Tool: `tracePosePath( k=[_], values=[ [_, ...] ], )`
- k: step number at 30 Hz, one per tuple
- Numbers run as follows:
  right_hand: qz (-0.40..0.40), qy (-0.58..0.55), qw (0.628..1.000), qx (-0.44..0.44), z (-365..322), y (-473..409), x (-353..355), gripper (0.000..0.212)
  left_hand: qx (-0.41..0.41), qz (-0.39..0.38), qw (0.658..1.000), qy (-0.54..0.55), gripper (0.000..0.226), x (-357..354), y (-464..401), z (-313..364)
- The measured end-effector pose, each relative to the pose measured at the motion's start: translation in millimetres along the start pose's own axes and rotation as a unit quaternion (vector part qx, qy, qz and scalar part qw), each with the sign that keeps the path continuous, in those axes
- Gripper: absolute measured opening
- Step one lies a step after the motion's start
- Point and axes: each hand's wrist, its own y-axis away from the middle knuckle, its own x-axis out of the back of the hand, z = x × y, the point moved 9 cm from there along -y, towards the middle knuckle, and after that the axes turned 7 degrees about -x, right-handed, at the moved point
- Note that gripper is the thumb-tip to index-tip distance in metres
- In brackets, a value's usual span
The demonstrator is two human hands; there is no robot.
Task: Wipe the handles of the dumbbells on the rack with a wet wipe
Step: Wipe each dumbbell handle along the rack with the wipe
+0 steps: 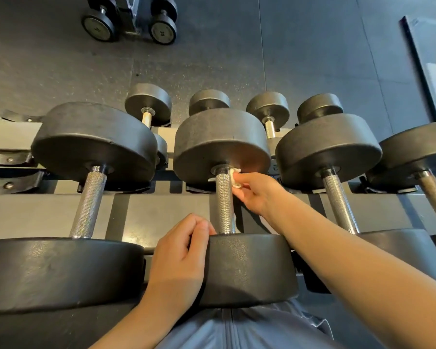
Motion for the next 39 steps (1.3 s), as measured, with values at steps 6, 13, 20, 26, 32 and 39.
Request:
tracePosePath(
  k=[6,13,20,26,32,39],
  values=[
    [-0.021,0.071,0.996,-0.046,8.8,-0.1,-1.3,0.013,-0.007,0.003,1.0,-0.003,0.035,0.9,0.3,-0.4],
    [-0.041,0.178,0.978,-0.098,11.9,15.6,11.3,0.016,-0.001,0.001,1.0,-0.004,0.033,0.5,0.2,0.0],
    [-0.038,0.607,0.792,-0.049,22.2,45.1,19.6,0.017,-0.005,0.006,1.0,0.008,0.036,1.2,-0.7,1.5],
    [-0.018,0.674,0.709,0.208,-7.3,69.0,-24.9,0.01,0.031,0.045,0.997,0.051,0.014,5.8,1.7,-3.0],
    [-0.058,0.859,0.191,0.472,18.6,66.3,-100.3,0.014,0.056,0.103,0.99,0.08,0.013,13.3,3.1,-11.1],
    [-0.19,0.905,0.059,0.375,36.6,61.7,-103.4,0.023,0.071,0.137,0.985,0.075,0.019,21.4,5.9,-14.8]
  ],
)
